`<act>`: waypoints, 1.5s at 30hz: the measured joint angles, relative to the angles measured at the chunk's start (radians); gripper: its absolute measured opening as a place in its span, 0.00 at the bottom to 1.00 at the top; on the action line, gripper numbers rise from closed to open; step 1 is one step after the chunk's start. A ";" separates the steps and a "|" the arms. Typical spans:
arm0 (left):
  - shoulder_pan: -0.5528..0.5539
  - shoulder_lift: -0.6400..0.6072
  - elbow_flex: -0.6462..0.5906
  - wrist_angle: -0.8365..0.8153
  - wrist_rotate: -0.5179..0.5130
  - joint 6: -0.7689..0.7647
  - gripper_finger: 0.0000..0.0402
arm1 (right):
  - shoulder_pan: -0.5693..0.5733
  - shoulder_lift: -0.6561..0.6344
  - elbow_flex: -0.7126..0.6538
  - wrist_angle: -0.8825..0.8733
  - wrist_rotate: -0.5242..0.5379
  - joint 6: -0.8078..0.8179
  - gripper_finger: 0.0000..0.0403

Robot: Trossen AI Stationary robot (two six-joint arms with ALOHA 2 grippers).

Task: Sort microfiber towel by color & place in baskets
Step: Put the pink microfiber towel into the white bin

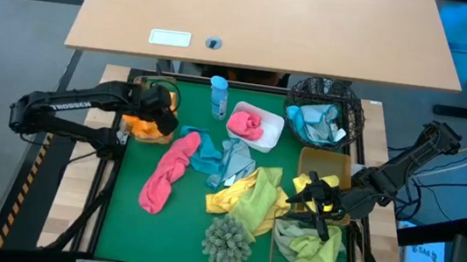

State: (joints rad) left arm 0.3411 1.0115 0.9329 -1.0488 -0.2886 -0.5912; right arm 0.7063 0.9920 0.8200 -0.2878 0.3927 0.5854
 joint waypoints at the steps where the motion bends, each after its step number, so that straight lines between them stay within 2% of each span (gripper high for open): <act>1: -0.001 0.000 0.014 0.003 0.035 -0.001 0.36 | 0.000 0.000 0.000 0.000 0.000 0.000 0.50; 6: -0.042 0.000 0.030 0.038 0.273 -0.047 0.36 | 0.000 0.000 0.000 0.000 0.000 0.000 0.50; 10: -0.121 0.004 0.030 0.038 0.346 -0.137 0.36 | 0.000 0.000 0.000 0.000 0.000 0.000 0.50; 15: -0.260 0.004 0.030 0.038 0.342 -0.253 0.36 | 0.000 0.000 0.000 0.000 0.000 0.000 0.50; 22: -0.450 0.022 0.021 0.044 0.198 -0.434 0.36 | 0.000 0.000 0.000 0.000 0.000 0.000 0.50; 28: -0.566 0.113 -0.032 0.064 0.195 -0.559 0.36 | 0.000 0.001 0.000 0.000 0.000 0.001 0.50; 35: -0.627 0.264 -0.042 0.069 0.197 -0.585 0.36 | 0.000 0.001 0.000 0.000 0.000 0.001 0.50; 45: -0.633 0.490 -0.042 0.074 0.171 -0.585 0.36 | 0.000 0.001 0.000 0.000 0.000 0.001 0.50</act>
State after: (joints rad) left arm -0.2920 1.5019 0.8913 -0.9744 -0.1181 -1.1763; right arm 0.7066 0.9928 0.8201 -0.2874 0.3923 0.5859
